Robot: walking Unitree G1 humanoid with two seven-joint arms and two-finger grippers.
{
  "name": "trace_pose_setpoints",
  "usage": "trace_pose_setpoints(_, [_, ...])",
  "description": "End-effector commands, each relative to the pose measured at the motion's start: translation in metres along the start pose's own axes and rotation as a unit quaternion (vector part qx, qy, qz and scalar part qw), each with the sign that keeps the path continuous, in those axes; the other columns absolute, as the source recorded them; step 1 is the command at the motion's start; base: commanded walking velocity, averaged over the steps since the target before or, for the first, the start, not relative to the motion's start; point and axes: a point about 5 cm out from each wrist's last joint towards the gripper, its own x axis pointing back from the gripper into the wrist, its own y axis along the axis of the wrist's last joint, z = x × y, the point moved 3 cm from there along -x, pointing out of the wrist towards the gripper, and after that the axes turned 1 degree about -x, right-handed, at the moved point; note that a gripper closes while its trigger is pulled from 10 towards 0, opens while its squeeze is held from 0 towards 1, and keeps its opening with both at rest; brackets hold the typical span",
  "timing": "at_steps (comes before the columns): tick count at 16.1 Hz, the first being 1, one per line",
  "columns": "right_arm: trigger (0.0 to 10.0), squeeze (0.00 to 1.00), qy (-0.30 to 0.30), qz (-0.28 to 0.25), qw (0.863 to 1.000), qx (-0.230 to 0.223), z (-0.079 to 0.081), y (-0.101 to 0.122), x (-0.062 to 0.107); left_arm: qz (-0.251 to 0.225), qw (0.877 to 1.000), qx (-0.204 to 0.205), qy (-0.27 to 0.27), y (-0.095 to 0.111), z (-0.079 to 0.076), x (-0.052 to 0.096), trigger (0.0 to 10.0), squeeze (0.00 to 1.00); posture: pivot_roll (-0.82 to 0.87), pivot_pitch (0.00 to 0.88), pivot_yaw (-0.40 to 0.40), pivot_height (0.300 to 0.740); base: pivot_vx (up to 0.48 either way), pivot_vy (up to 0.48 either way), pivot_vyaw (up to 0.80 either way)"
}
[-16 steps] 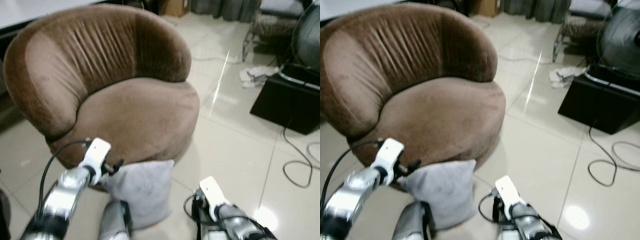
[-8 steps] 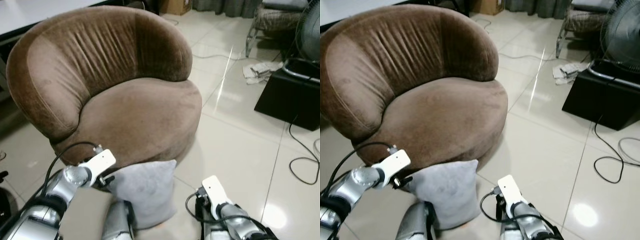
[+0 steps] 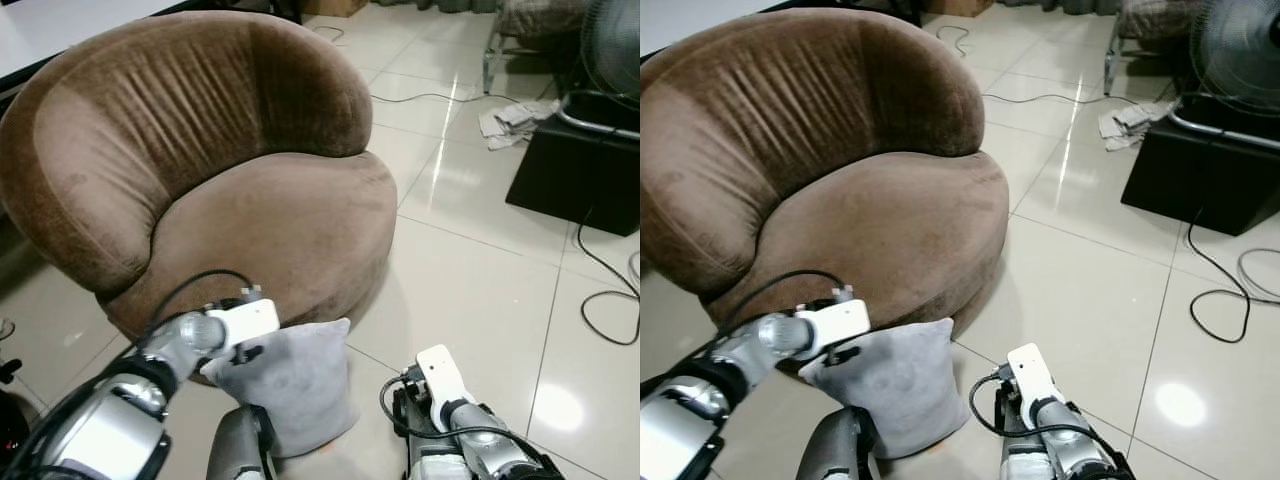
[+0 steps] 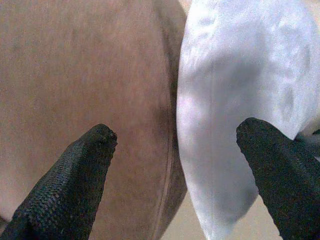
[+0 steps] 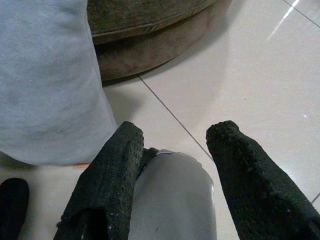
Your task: Move the pillow to the sofa from floor
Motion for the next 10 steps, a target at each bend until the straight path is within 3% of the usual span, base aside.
trace_pose_setpoints(1, [10.0, 0.00, 0.002, 0.039, 0.999, -0.017, 0.004, -0.024, 0.007, 0.019, 1.000, -0.011, -0.008, -0.005, -0.004, -0.001, 10.0, 0.00, -0.27, 0.053, 0.128, 0.598, 0.000, 0.000, 0.00])
trace_pose_setpoints(3, [10.0, 0.00, 0.001, 0.038, 0.999, -0.016, 0.003, -0.024, 0.007, 0.029, 0.999, -0.039, -0.013, -0.004, -0.013, -0.005, 10.0, 0.00, -0.27, 0.052, 0.124, 0.598, 0.000, 0.000, 0.00])
trace_pose_setpoints(7, [10.0, 0.00, -0.004, 0.041, 0.999, -0.003, -0.002, -0.024, 0.008, 0.026, 1.000, 0.010, 0.012, -0.003, -0.016, -0.008, 10.0, 0.00, -0.26, 0.009, 0.087, 0.598, 0.000, 0.000, 0.00])
trace_pose_setpoints(10, [10.0, 0.00, 0.008, 0.045, 0.998, 0.035, -0.006, -0.020, 0.007, 0.028, 0.999, 0.003, 0.016, 0.000, -0.019, -0.011, 10.0, 0.00, -0.18, 0.000, 0.033, 0.598, 0.000, 0.000, 0.00])
